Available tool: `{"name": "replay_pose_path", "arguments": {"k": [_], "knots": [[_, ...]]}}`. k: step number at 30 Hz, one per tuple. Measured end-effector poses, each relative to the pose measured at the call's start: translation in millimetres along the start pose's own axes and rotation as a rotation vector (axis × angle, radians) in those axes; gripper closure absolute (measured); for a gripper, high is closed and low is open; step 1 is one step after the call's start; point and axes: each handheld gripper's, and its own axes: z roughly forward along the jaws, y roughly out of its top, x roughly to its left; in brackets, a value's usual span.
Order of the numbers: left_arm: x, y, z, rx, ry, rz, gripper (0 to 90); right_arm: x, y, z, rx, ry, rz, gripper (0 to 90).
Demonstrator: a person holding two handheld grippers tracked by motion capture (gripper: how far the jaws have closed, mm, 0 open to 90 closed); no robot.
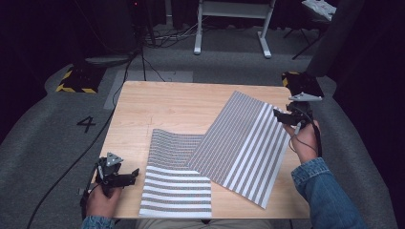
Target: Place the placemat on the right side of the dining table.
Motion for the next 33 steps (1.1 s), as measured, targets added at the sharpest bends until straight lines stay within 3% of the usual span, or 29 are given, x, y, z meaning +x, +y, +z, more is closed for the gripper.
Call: {"name": "replay_pose_path", "arguments": {"k": [13, 17, 25, 28, 30, 33], "knots": [[0.6, 0.7, 0.3, 0.000, -0.002, 0.002, 9.2, 86.8, -10.2, -38.4, 0.019, 0.275, -0.076, 36.2], [0.9, 1.0, 0.3, 0.003, -0.001, 0.004, 9.2, 119.2, -13.4, -43.3, 0.050, 0.363, -0.095, 35.3], [0.7, 1.3, 1.0, -0.002, -0.001, -0.001, 9.2, 193.4, -27.6, -22.6, 0.140, 0.497, -0.177, 34.1], [0.7, 1.3, 0.9, -0.001, 0.000, -0.001, 9.2, 217.6, -33.3, -8.5, 0.185, 0.524, -0.219, 34.0], [0.7, 1.3, 1.0, -0.001, -0.001, -0.001, 9.2, 229.5, -35.9, -0.7, 0.209, 0.516, -0.258, 33.8], [0.7, 1.2, 0.9, -0.001, 0.000, -0.001, 9.2, 241.6, -38.7, 11.1, 0.234, 0.524, -0.271, 33.3]]}}
